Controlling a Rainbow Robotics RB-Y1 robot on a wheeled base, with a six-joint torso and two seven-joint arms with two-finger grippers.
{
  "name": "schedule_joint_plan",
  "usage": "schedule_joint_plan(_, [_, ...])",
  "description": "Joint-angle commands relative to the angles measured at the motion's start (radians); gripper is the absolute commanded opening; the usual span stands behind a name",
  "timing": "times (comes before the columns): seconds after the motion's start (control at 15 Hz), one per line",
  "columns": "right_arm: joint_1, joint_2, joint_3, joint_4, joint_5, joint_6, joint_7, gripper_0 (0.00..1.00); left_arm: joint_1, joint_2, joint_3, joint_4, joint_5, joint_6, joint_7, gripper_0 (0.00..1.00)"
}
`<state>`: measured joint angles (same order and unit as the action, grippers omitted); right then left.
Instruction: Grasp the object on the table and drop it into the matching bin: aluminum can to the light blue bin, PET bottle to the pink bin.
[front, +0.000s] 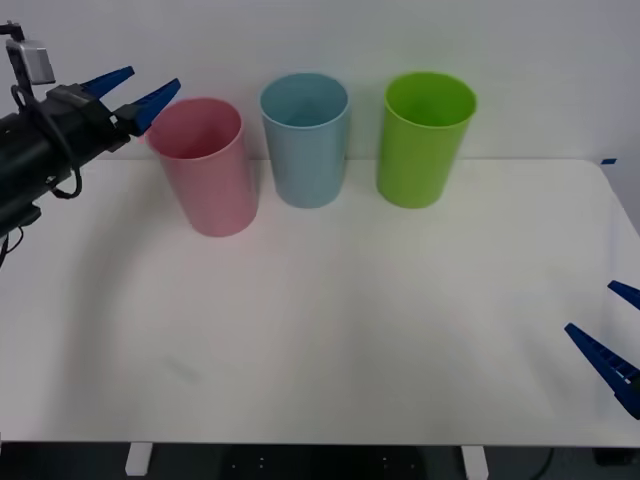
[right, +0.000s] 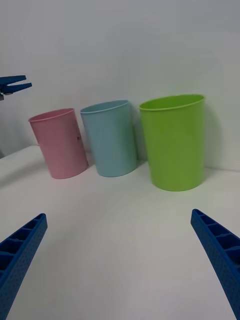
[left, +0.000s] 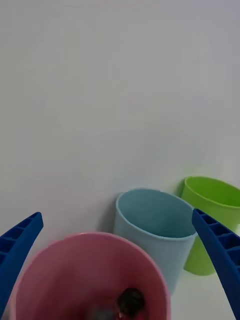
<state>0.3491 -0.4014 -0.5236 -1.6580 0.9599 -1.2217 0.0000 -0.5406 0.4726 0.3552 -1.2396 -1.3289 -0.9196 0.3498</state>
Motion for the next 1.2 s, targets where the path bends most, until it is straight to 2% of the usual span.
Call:
schedule_joint_plan(0.07, [0.000, 0.000, 0.000, 0.000, 0.000, 0.000, 0.000, 1.00, 0.102, 0.037, 0.013, -0.067, 0.080, -0.016, 0.000, 1.00])
schedule_joint_plan(0.4, [0.000, 0.000, 0.000, 0.000, 0.000, 0.000, 0.000, 1.00, 0.260, 0.055, 0.120, -0.155, 0.142, -0.114, -0.002, 1.00])
schedule_joint_plan(0.67, [0.000, 0.000, 0.000, 0.000, 0.000, 0.000, 0.000, 1.00, 0.409, 0.095, 0.142, -0.222, 0.235, -0.137, -0.029, 1.00])
schedule_joint_plan(1.0, [0.000, 0.000, 0.000, 0.000, 0.000, 0.000, 0.000, 1.00, 0.585, 0.159, 0.199, -0.222, 0.341, -0.240, -0.152, 1.00])
schedule_joint_plan(1.2, [0.000, 0.000, 0.000, 0.000, 0.000, 0.000, 0.000, 1.00, 0.705, 0.195, 0.205, -0.222, 0.405, -0.255, -0.279, 1.00])
